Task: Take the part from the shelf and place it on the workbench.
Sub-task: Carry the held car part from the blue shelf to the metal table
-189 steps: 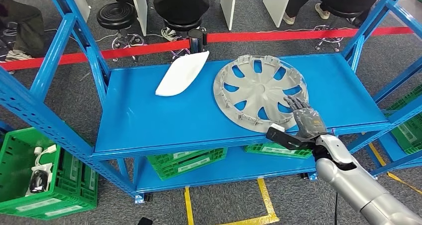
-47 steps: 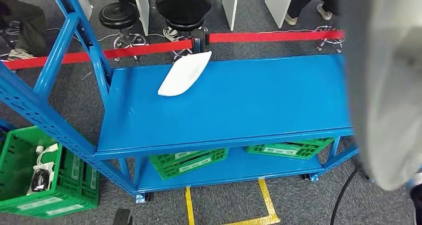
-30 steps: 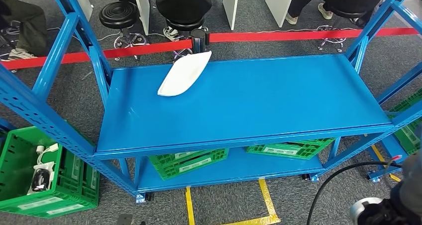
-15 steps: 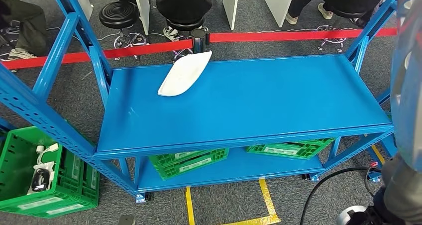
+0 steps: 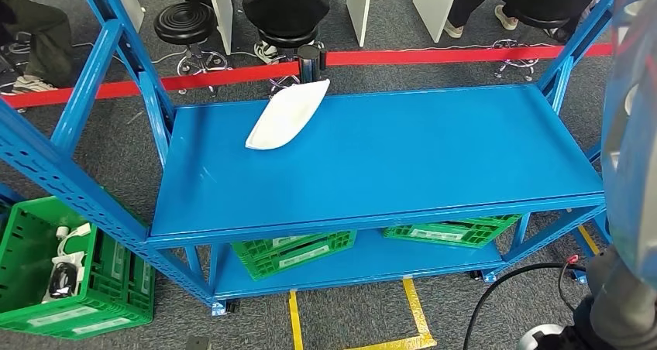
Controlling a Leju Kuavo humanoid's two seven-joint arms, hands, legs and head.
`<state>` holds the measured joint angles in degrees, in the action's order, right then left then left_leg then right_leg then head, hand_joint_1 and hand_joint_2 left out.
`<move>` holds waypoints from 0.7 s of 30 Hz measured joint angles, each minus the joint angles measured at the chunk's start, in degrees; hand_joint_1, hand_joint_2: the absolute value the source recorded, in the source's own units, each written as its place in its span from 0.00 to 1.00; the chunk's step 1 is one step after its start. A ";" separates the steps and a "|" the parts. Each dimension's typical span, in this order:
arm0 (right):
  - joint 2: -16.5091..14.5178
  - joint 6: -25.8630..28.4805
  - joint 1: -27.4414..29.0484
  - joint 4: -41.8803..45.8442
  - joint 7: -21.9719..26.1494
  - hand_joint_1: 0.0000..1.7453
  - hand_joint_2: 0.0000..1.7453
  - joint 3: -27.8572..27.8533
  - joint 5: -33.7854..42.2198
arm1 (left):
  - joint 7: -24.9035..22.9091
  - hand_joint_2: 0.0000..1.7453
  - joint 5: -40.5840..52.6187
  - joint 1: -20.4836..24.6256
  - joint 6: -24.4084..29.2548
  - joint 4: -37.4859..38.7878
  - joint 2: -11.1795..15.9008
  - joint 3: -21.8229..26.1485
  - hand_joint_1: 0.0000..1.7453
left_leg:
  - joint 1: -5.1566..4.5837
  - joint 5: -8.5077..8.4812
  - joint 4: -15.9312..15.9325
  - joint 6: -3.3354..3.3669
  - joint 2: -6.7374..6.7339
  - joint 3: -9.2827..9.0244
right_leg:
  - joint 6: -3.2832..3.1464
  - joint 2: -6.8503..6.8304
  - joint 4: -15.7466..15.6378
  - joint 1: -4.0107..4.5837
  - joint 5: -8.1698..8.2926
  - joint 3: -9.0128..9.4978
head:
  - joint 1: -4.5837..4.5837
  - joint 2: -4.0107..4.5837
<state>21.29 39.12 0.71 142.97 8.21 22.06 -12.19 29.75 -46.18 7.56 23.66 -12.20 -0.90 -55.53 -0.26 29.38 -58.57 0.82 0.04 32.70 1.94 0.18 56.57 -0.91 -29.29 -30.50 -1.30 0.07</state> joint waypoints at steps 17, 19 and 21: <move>-4.87 -0.01 4.36 -5.40 7.27 1.00 1.00 2.33 12.14 | -0.44 1.00 1.93 -0.30 0.70 0.00 0.02 0.37 0.00 | -0.27 -0.34 0.19 0.90 -0.25 -0.06 | 0.85 -0.01 -0.08 -0.32 0.08 -0.02 | 0.60 0.00; -5.02 0.00 4.18 -6.31 7.48 1.00 1.00 2.47 12.82 | -2.43 1.00 3.17 -0.32 1.21 0.00 0.07 0.34 0.00 | -0.01 -0.83 0.78 1.33 -0.47 -0.17 | 0.99 -0.02 2.87 -0.34 -2.44 -1.19 | 0.36 0.00; -5.11 0.00 3.81 -7.35 7.63 1.00 1.00 2.67 13.28 | -4.60 1.00 4.12 -0.44 1.46 0.01 0.14 0.29 0.00 | -0.08 -1.00 0.91 1.51 -0.77 -0.10 | 1.09 -0.04 10.05 -0.36 -6.67 -4.04 | -0.18 0.00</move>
<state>16.18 39.12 4.52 135.62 15.85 24.73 1.09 25.15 -42.05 7.12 25.12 -12.19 -0.76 -55.24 -0.35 28.37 -57.66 2.33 -0.73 32.59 3.02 0.14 66.62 -1.27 -35.96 -34.54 -1.48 0.07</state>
